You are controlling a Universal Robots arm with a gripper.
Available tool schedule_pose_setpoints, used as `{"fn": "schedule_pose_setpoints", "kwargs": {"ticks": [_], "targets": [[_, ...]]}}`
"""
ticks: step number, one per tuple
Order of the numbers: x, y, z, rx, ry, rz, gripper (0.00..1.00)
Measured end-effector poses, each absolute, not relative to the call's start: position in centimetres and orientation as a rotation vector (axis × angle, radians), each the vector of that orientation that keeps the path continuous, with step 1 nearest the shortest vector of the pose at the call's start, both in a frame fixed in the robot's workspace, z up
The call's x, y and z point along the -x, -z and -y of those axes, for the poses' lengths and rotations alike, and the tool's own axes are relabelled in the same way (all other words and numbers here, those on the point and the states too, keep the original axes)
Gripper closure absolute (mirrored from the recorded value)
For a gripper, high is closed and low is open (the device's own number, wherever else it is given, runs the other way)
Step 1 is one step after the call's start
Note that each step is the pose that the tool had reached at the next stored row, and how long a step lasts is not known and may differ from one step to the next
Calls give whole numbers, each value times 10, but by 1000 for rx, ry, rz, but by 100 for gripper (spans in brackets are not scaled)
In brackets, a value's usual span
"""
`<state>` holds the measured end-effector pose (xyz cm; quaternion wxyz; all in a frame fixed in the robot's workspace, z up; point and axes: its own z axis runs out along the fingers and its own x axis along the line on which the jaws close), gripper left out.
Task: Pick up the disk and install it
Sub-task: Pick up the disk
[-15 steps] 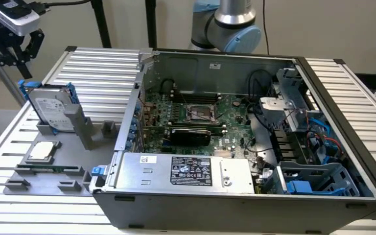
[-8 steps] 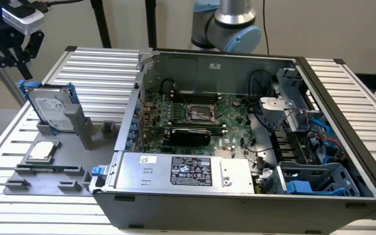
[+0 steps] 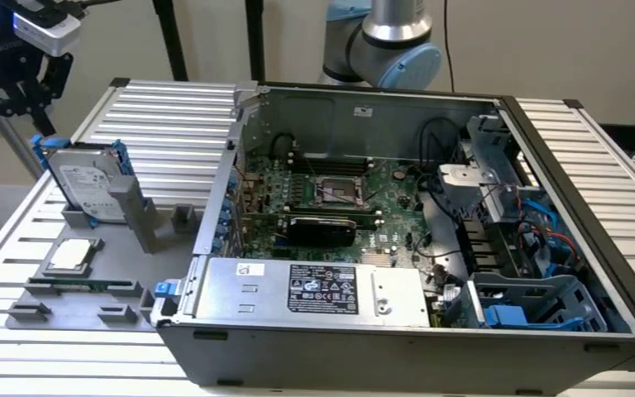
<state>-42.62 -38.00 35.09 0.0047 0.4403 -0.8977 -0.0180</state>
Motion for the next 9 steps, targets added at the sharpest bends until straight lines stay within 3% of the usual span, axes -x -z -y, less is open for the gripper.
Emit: {"fn": "schedule_pose_setpoints", "kwargs": {"ticks": [9], "targets": [[426,-349,380,-1602,55,2687,100]]}}
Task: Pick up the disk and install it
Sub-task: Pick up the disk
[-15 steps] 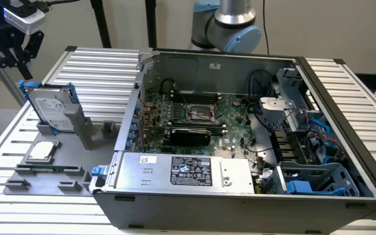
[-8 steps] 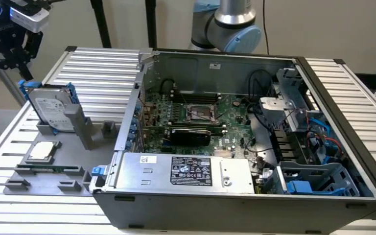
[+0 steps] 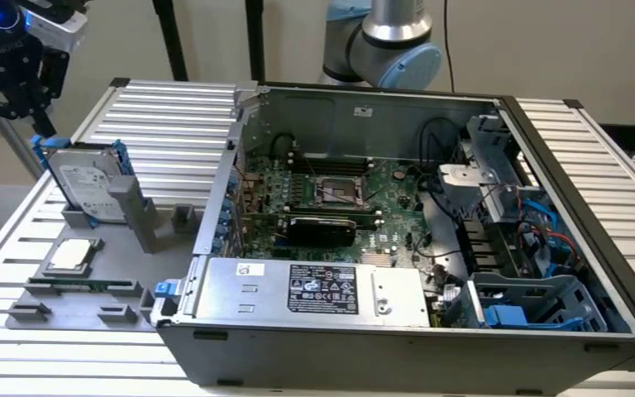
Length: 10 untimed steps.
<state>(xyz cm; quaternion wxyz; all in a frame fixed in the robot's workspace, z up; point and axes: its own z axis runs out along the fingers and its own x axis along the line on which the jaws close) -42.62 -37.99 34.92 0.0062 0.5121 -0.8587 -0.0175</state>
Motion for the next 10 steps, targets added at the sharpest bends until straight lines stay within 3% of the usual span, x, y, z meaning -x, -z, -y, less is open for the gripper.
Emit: {"fn": "schedule_pose_setpoints", "kwargs": {"ticks": [10], "targets": [[426,-349,379,-1789,53,2564,100]]}}
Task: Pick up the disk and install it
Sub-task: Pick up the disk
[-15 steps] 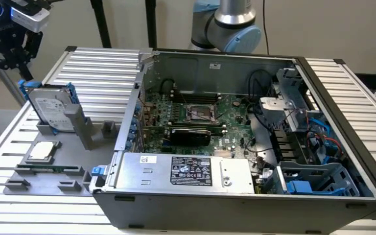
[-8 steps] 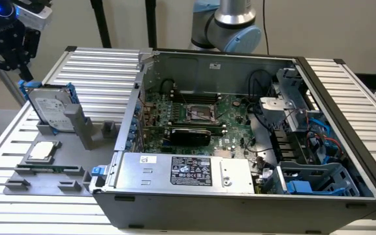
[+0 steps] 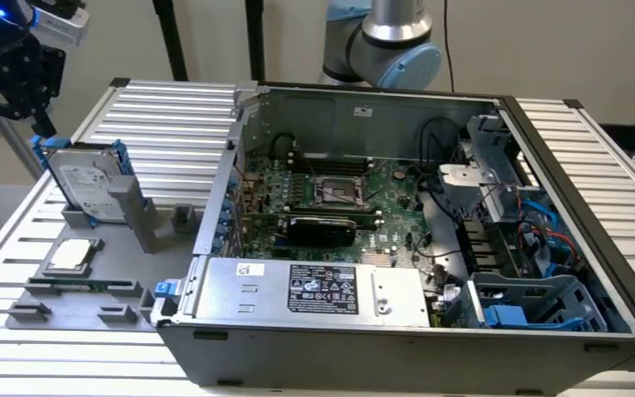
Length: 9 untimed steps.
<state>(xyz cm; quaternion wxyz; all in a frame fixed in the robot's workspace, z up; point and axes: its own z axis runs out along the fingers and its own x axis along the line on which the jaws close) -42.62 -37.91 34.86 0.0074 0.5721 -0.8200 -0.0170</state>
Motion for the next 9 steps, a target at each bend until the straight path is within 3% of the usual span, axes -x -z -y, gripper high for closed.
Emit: {"fn": "schedule_pose_setpoints", "kwargs": {"ticks": [9], "targets": [[426,-348,376,-1905,51,2477,100]]}}
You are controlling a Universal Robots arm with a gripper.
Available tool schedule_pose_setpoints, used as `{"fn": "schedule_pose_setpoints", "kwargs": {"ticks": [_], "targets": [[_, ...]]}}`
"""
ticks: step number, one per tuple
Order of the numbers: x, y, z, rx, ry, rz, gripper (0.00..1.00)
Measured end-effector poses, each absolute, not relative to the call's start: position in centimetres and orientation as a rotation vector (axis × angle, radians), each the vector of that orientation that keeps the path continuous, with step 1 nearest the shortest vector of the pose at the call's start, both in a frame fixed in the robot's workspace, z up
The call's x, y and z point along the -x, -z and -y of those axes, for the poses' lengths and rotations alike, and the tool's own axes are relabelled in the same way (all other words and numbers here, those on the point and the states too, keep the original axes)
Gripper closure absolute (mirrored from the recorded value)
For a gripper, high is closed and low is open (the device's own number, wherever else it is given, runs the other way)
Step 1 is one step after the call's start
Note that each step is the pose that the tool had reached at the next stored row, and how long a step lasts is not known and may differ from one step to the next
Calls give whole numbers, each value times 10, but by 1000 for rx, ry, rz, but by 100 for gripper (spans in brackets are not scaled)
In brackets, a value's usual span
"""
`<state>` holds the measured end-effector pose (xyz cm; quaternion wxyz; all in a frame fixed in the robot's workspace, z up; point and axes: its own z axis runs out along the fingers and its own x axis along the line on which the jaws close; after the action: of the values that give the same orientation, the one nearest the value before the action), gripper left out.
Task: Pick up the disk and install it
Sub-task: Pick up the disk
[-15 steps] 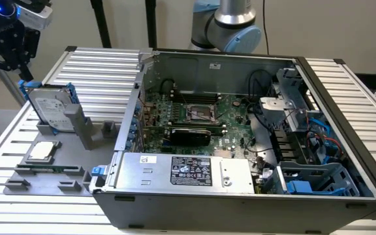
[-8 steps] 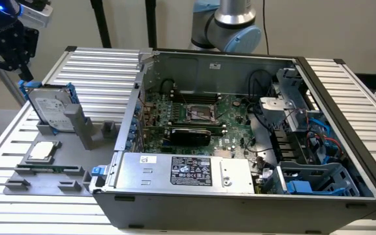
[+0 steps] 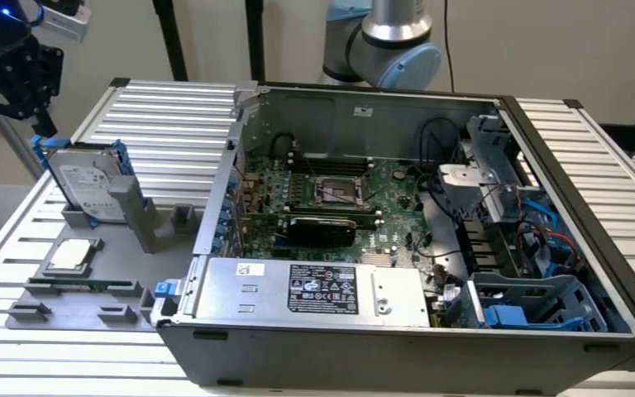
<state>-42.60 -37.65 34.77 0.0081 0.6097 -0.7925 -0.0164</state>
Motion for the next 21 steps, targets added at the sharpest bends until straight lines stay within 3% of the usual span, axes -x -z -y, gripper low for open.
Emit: {"fn": "schedule_pose_setpoints", "kwargs": {"ticks": [21], "targets": [[426,-343,366,-2183,32,2233,100]]}}
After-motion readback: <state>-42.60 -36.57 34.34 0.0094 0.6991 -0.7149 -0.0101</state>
